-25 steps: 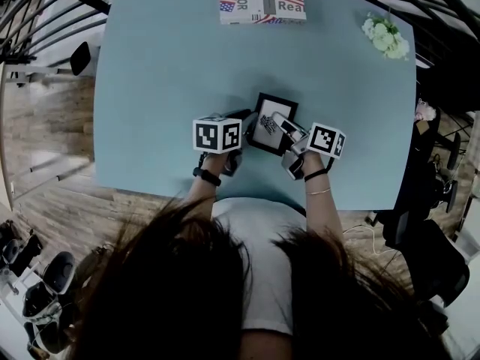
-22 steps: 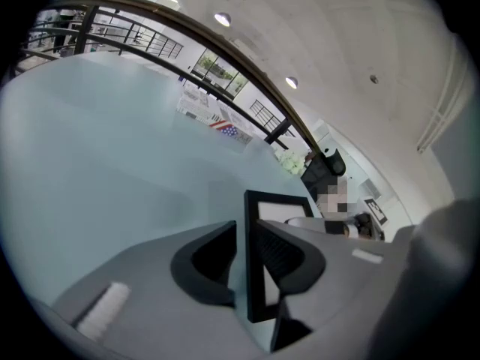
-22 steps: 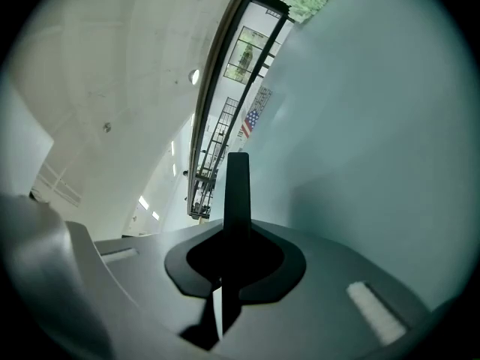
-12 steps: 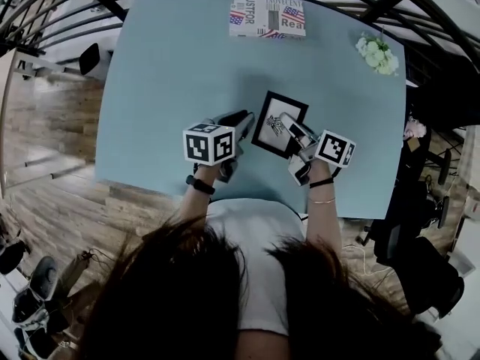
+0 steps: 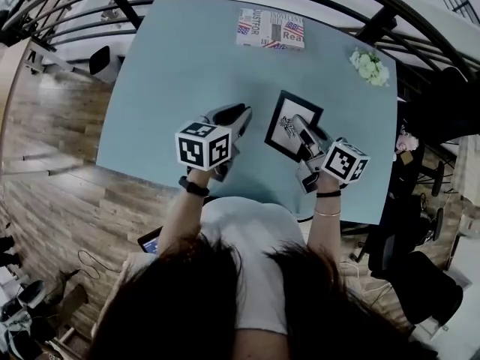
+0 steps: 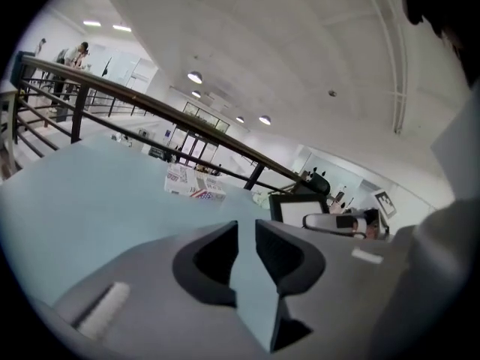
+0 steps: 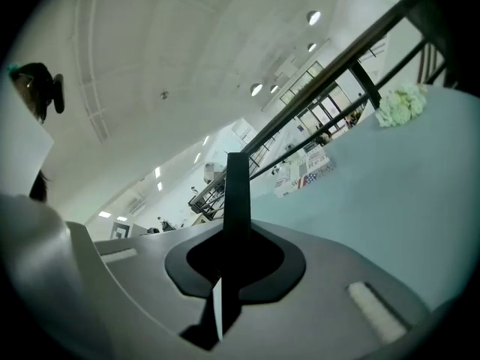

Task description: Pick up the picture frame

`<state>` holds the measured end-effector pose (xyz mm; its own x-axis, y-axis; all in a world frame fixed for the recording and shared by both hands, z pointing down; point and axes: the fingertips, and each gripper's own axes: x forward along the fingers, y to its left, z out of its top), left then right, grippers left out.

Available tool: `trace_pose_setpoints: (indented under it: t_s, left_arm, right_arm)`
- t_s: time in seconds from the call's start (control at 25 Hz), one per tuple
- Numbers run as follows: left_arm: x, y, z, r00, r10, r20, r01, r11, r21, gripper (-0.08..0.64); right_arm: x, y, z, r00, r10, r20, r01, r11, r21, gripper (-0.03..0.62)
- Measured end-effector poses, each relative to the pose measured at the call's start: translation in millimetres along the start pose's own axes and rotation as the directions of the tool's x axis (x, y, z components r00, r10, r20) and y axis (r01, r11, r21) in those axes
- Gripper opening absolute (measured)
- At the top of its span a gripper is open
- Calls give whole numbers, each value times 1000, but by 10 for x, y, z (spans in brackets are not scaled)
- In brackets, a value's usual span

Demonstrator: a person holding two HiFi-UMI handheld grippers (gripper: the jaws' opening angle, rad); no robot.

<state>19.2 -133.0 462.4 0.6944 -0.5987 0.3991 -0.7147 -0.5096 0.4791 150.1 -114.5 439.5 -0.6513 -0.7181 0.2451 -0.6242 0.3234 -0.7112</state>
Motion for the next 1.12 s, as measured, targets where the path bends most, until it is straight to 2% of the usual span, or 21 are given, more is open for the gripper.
trace_pose_setpoints:
  t_s: [0.2, 0.36, 0.48, 0.64, 0.8, 0.96, 1.04, 1.12]
  left_arm:
    - [-223, -154, 215, 997, 9, 70, -16, 995, 100, 124]
    - [-413, -227, 373, 990, 39, 134, -68, 974, 215, 117]
    - [-500, -274, 444, 983, 63, 170, -114, 943, 313, 101]
    - [-546, -352, 444, 978, 77, 193, -151, 903, 403, 79]
    - [-546, -397, 445, 973, 62, 224, -153, 896, 417, 58]
    - [-497, -388, 410, 976, 62, 209, -147, 895, 422, 58]
    - [-470, -363, 411, 976, 61, 208, -146, 896, 420, 58]
    - [-444, -319, 439, 974, 63, 218, -151, 896, 417, 58]
  right_arm:
    - [-209, 191, 185, 998, -51, 45, 58, 984, -168, 14]
    - [-389, 313, 295, 988, -117, 102, 144, 938, -316, 14]
    - [-508, 370, 371, 974, -164, 157, 216, 885, -413, 14]
    - [-637, 418, 446, 945, -227, 234, 320, 788, -527, 14]
    - [-679, 434, 455, 919, -271, 285, 393, 681, -618, 14]
    - [-675, 392, 444, 892, -317, 323, 451, 570, -686, 14]
    - [-657, 357, 446, 884, -327, 334, 465, 551, -692, 14]
    - [-617, 321, 455, 885, -325, 332, 463, 561, -686, 14]
